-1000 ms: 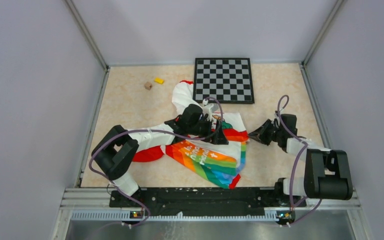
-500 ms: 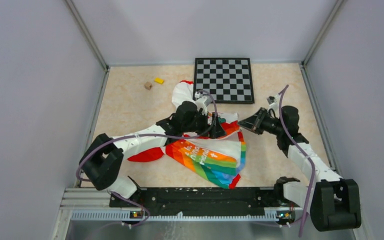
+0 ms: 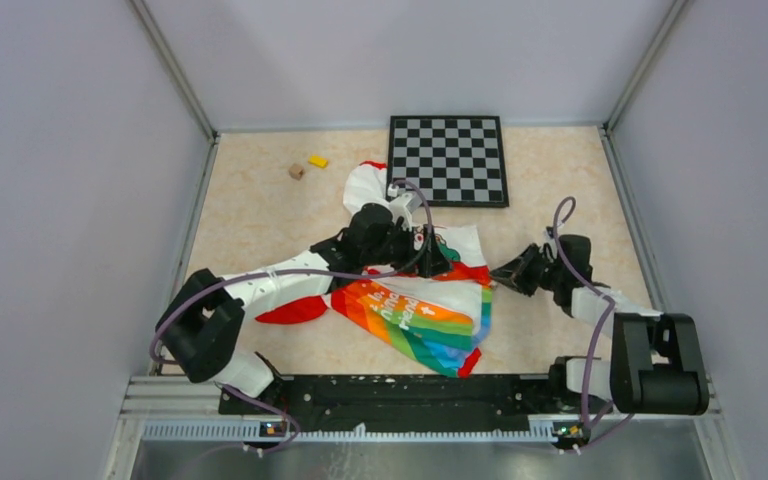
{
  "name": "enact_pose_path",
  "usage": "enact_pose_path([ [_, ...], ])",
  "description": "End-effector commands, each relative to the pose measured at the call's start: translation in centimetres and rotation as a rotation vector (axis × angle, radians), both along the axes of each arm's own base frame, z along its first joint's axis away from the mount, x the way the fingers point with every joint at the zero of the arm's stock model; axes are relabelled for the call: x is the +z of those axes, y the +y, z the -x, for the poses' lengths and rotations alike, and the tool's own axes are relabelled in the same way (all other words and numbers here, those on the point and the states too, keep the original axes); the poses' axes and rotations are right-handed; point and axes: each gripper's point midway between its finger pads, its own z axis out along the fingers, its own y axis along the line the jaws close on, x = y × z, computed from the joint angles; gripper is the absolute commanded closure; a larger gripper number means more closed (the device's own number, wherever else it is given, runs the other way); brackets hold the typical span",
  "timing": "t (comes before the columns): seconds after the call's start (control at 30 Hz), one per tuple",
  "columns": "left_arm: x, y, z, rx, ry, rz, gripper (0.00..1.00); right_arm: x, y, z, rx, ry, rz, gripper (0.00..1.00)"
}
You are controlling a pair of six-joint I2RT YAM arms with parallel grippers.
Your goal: Zip up the jacket
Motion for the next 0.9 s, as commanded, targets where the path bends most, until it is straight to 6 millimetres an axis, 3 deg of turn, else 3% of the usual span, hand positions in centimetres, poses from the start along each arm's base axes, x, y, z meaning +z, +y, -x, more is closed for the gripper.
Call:
enact_pose_path([
  [0.0,0.3,-0.8,0.8,-0.060,0.010,0.038,0.06,-1.3,-3.6,-1.5,-0.031,-0.062,0.287,1.00],
  [0.17,-0.5,-0.9,1.1,-0.087,0.022,0.026,0.06,-0.6,-7.7,-2.3,-0.112,-0.045,0.533,0.98],
  [0.23,-0.6,-1.0,1.2,-0.094,0.025,0.022,0.05,0.2,-8.8,-2.3,-0.120,-0.048,0.604,0.92],
  [0.33,-0.8,-0.9,1.3,-0.098,0.026,0.014,0.05,1.3,-8.7,-1.7,-0.093,-0.060,0.646,0.77],
  [0.43,-0.9,-0.6,1.4,-0.096,0.018,0.004,0.03,2.3,-5.9,-0.5,-0.014,-0.100,0.618,0.59],
  [0.53,-1.1,-0.3,1.5,-0.095,0.021,-0.008,0.03,3.8,-1.0,1.5,0.112,-0.145,0.472,0.56],
  [0.63,-1.4,0.0,2.1,-0.104,0.033,-0.013,0.03,4.0,3.9,5.1,0.284,-0.111,0.301,0.57],
  [0.73,-1.7,0.3,2.7,-0.115,0.050,-0.019,0.03,3.3,5.1,7.7,0.320,-0.057,0.228,0.58],
  [0.87,-1.7,0.3,3.2,-0.126,0.067,-0.014,0.03,2.0,6.0,9.6,0.320,0.003,0.111,0.57],
])
